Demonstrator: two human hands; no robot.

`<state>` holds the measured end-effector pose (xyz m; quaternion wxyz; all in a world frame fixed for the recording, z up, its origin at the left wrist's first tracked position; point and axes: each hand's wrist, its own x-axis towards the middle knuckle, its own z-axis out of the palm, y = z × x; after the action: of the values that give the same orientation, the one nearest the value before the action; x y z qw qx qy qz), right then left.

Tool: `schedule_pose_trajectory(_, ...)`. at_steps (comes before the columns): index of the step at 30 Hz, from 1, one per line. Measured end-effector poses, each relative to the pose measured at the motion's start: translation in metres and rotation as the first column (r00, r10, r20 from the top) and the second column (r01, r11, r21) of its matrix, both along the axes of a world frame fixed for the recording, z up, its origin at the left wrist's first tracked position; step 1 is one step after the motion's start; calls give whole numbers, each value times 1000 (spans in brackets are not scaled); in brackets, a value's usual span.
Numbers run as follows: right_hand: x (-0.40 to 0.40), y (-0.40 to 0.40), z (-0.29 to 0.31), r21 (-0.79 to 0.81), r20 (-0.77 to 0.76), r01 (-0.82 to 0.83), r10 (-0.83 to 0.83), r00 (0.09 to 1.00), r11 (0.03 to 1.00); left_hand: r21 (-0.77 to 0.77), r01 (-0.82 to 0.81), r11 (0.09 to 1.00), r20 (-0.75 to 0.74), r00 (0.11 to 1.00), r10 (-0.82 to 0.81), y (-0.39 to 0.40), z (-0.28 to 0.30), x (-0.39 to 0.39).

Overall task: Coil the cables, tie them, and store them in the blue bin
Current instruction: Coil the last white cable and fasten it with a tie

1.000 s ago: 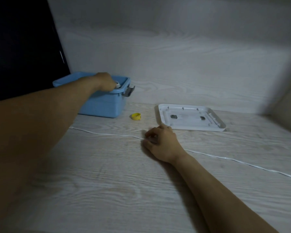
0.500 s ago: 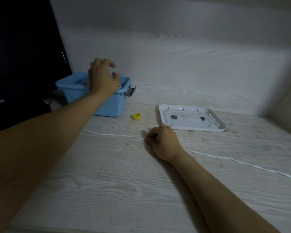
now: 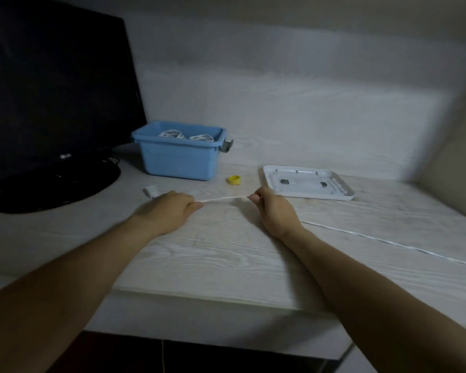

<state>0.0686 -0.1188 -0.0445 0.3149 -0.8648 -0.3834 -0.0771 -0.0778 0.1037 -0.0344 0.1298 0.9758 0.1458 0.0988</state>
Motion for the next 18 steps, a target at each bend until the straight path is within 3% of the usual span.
schedule_pose_trajectory(4, -19, -40, 3, -159, 87, 65, -52, 995, 985, 57, -52, 997, -18, 998, 53, -4, 2, -33)
schedule_pose_trajectory(9, -25, -144, 13, -317, 118, 218, -190, 975, 923, -61, -167, 984, -50, 985, 164, -17, 1, -60)
schedule_pose_trajectory(15, -34, -298, 23, -363, 149, 493, -474, 868, 790, -222, -273, 936, 193, 929, 316, -60, 14, -83)
schedule_pose_trajectory(18, -49, -347, 21, -377, 135, 576, -573, 809, 725, -284, -194, 939, 265, 926, 271, -101, 14, -79)
